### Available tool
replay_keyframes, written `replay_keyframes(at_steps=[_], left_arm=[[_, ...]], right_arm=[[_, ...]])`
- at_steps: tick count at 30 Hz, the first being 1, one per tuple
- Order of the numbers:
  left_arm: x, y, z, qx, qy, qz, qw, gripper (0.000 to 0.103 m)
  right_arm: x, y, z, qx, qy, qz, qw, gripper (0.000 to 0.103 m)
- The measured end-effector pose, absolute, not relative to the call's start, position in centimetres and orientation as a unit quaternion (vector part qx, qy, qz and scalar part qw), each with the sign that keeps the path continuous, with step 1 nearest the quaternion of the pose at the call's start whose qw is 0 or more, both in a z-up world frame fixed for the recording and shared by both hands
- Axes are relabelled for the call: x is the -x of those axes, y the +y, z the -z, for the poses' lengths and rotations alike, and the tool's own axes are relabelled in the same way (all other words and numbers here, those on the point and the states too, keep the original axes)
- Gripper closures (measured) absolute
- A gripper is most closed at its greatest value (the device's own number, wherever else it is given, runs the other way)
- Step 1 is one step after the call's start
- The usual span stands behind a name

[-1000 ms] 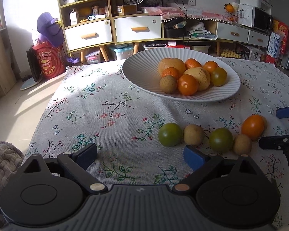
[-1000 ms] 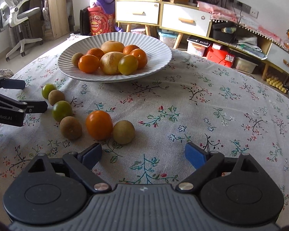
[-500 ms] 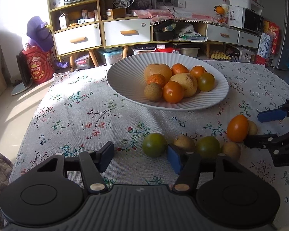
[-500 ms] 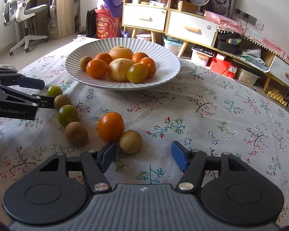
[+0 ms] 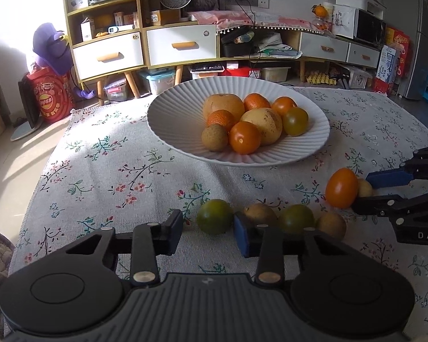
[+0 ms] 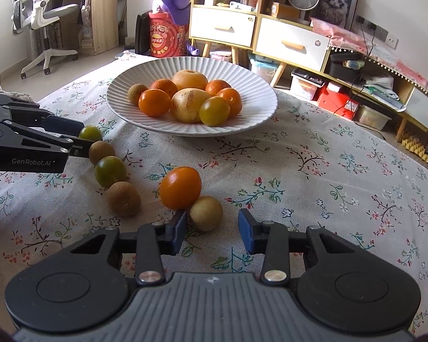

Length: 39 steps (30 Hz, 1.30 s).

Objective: Organize fruits
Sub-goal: 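Grasp a green lime with the left tool while the right tool grasps a small yellow-brown fruit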

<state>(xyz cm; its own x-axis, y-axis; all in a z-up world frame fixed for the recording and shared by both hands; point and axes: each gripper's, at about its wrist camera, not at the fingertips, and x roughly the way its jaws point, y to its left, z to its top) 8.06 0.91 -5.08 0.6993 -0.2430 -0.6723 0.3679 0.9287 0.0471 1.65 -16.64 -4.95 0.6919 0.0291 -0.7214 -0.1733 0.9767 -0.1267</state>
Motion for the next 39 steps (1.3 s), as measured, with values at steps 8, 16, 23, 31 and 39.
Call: replay_keyframes(at_steps=[8,16,23,31,39], left_arm=[[-8.1,0.5,5.0,-0.092,0.354,0.173,0.915,0.092],[-8.2,0.9,4.7,-0.081,0.354,0.169,0.916,0.092],[-8.3,0.8,3.9,-0.065,0.35,0.17,0.919,0.092],[-8.0,0.7,3.2,-0.055,0.343,0.181,0.92,0.092],[-8.0,1.2,2.4,-0.035,0.342,0.185,0.92,0.093]], right_arm=[[-1.7,-16.1,4.9,0.098,0.389,-0.06,0.914,0.081],[-1.8,-16.3,4.7,0.091,0.388,-0.057,0.915,0.081],[-1.9,-16.6,3.5,0.079,0.375,-0.054,0.922,0.081],[-2.7,-16.7,2.7,0.062,0.367,-0.048,0.927,0.081],[-3.1,-15.8,1.4,0.059,0.352,-0.056,0.932,0.081]])
